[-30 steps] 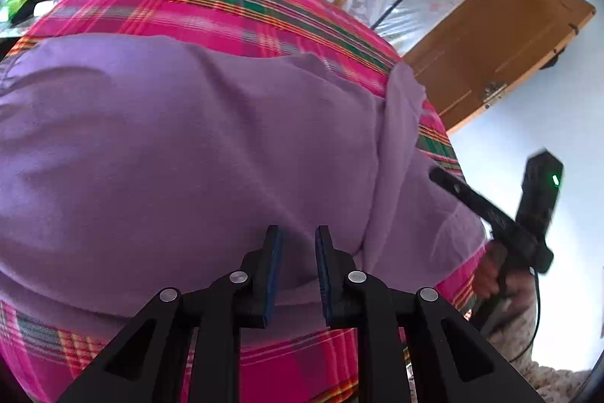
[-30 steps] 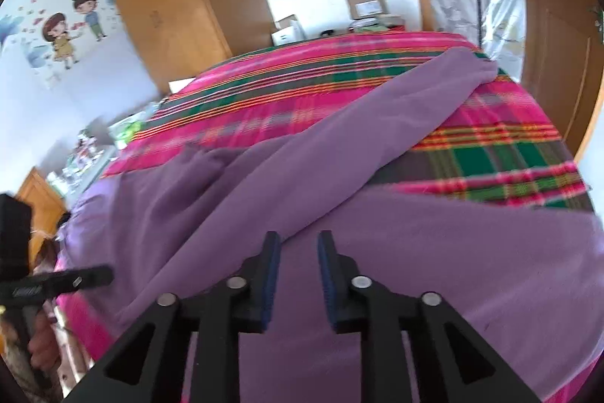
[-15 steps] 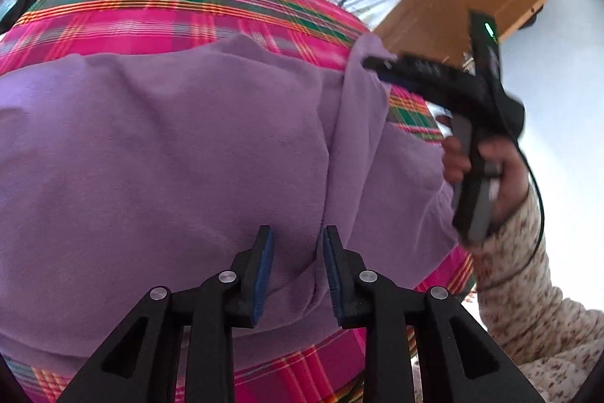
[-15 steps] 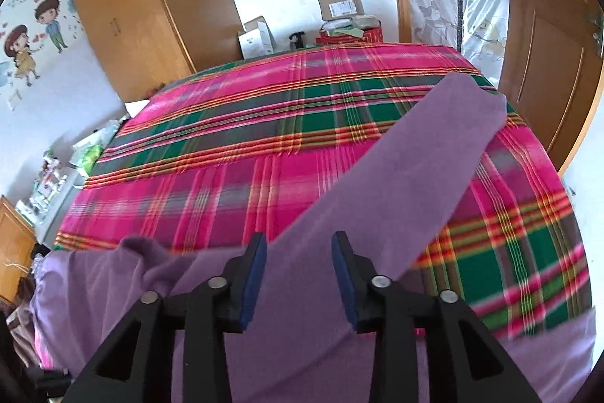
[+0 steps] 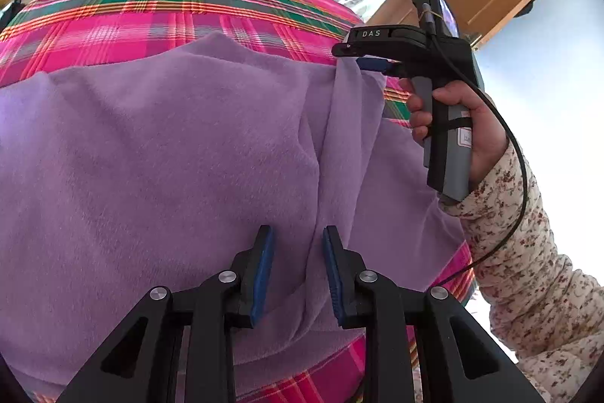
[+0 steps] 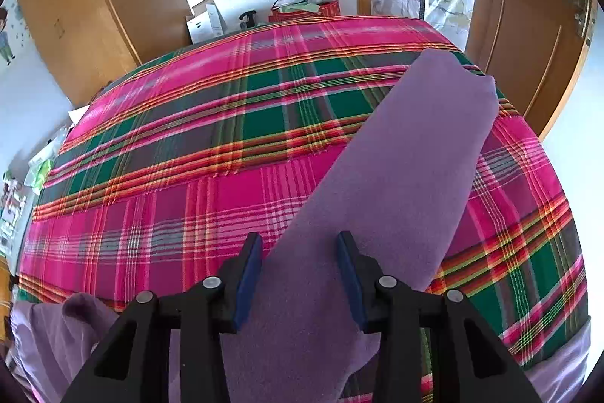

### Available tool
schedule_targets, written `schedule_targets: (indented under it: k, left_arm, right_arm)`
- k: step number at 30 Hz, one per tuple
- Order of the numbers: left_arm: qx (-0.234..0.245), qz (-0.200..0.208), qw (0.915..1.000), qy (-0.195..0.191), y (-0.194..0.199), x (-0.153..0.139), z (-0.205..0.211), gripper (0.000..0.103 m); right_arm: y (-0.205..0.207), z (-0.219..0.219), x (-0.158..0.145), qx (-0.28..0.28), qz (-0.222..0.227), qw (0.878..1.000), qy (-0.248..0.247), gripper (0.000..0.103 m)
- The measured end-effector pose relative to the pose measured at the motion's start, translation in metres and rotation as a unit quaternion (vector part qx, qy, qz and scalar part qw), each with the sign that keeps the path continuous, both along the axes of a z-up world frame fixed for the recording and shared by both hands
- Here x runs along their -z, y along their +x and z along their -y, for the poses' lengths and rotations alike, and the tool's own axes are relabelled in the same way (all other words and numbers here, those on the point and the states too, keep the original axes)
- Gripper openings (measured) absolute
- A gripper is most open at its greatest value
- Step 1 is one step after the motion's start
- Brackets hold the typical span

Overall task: Fold clothes
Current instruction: 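Grasp the purple leg end with the right gripper and lift it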

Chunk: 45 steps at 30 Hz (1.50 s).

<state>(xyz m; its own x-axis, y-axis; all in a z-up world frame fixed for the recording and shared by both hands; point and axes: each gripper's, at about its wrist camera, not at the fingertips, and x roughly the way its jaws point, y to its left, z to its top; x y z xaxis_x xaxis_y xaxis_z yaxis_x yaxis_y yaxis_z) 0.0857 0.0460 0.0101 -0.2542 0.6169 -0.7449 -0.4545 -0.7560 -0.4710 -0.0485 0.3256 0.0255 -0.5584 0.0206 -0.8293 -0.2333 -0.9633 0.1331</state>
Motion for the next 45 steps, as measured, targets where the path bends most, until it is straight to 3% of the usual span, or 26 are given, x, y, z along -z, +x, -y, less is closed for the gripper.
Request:
schedule_targets:
  k: [5,9,14,26,32,37,45]
  left_arm:
    - [-0.004,-0.019,0.9997,-0.016,0.002,-0.007,-0.006,0.030]
    - [-0.001,-0.042,0.9986,-0.033,0.004,-0.012,-0.014,0.032]
    - [0.008,-0.076,0.9953,-0.060,0.012,-0.015,-0.025,0.032]
    - [0.023,-0.091,0.9930,-0.073,0.014,-0.011,-0.040,0.032]
    - [0.041,-0.124,0.9872,-0.091,0.018,-0.014,-0.050,0.032]
    - [0.079,-0.135,0.9823,-0.104,0.022,-0.012,-0.067,0.032]
    - [0.102,-0.137,0.9762,-0.133,0.019,-0.004,-0.085,0.032]
  right_arm:
    - [0.003,-0.005,-0.001,0.003,-0.003,1.000,0.003,0.011]
    - [0.013,-0.011,-0.005,0.007,-0.017,1.000,-0.005,0.006]
    - [0.034,-0.023,-0.017,0.028,-0.044,0.998,-0.018,0.005]
    - [0.100,-0.056,-0.036,0.082,-0.097,0.991,-0.042,0.005]
    - [0.137,-0.074,-0.034,0.107,-0.111,0.986,-0.067,0.005]
    - [0.154,-0.081,-0.032,0.121,-0.120,0.982,-0.081,0.005]
    - [0.172,-0.090,-0.017,0.129,-0.117,0.981,-0.086,0.005]
